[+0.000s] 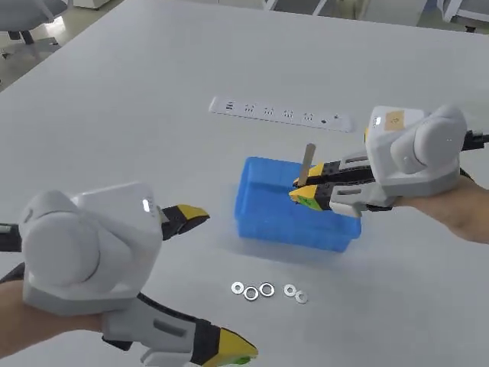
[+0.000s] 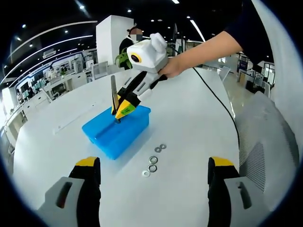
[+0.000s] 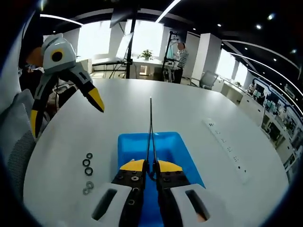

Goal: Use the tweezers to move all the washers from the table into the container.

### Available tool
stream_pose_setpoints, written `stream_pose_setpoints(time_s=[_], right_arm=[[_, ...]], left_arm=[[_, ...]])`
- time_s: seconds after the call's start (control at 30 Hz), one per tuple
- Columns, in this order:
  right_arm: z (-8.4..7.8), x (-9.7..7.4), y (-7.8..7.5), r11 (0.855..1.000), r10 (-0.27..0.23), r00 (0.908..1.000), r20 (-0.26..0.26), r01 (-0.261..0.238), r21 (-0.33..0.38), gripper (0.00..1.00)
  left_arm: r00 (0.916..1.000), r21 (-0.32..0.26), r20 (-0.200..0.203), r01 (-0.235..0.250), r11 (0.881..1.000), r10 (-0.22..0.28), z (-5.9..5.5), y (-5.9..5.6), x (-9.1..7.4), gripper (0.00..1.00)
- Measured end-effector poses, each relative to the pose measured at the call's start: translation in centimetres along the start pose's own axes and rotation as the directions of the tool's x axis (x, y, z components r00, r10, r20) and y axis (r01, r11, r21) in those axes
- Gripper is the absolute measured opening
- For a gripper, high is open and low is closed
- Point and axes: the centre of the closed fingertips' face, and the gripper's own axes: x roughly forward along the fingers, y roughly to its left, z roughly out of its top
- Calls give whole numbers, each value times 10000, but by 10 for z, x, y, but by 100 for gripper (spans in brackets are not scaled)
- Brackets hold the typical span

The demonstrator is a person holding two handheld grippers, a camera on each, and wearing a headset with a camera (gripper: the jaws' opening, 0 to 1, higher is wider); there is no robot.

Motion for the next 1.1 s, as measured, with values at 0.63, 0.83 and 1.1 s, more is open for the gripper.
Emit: stream_pose_setpoints(time_s=[0.63, 0.83, 1.1], right_arm=[[-19, 10, 0, 9976, -42, 10000, 49, 38, 686, 9], [-16, 11, -1, 9961, -62, 9999, 117, 51, 880, 10], [-18, 13, 2, 9953, -30, 9999, 103, 20, 973, 10]], left_arm=[[9999, -326, -149, -67, 9994, 62, -9, 3, -2, 98], [9997, -343, 108, -193, 9992, 197, -2, 10, -3, 99], [9973, -111, 458, -564, 9983, 568, 21, 31, 1, 98]])
